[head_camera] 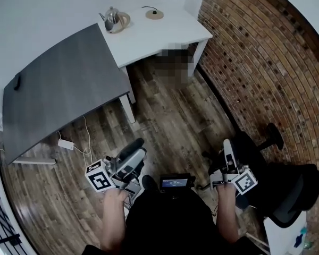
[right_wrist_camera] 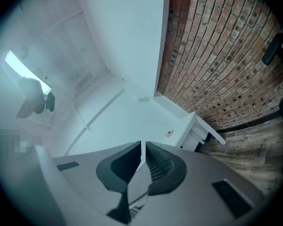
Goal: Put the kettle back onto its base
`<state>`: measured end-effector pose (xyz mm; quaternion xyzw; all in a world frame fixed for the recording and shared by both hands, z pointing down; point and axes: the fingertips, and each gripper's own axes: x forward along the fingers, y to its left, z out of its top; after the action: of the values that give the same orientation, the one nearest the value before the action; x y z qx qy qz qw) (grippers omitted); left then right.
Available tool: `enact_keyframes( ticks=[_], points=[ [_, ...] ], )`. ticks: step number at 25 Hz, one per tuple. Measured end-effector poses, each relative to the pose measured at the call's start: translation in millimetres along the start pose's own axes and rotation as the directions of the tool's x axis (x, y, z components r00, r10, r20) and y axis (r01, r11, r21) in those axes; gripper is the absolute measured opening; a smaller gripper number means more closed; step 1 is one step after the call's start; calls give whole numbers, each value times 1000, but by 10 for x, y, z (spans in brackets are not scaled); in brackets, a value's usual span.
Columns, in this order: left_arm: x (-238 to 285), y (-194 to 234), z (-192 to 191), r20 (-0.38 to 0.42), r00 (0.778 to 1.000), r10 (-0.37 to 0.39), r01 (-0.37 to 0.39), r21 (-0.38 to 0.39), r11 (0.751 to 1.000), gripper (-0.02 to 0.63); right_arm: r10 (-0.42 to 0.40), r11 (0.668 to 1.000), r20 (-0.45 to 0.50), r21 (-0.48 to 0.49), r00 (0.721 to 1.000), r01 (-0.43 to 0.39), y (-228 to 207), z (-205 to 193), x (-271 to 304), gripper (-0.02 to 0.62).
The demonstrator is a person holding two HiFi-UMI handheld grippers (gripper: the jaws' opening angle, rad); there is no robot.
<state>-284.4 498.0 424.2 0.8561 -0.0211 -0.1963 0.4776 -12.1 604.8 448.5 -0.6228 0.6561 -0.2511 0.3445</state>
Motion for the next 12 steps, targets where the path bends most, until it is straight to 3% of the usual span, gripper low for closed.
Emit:
enact_keyframes(
  ticks=[7, 12],
  points=[
    [-47, 51, 183, -6, 1000, -25, 26, 12, 1000, 295, 19, 1000, -16, -23, 1000, -19, 150, -171, 222, 37],
    [44, 146, 235, 5, 1000, -18, 18, 12, 1000, 295, 31, 1000, -55, 0, 998, -31, -10, -260, 314, 37]
  ],
)
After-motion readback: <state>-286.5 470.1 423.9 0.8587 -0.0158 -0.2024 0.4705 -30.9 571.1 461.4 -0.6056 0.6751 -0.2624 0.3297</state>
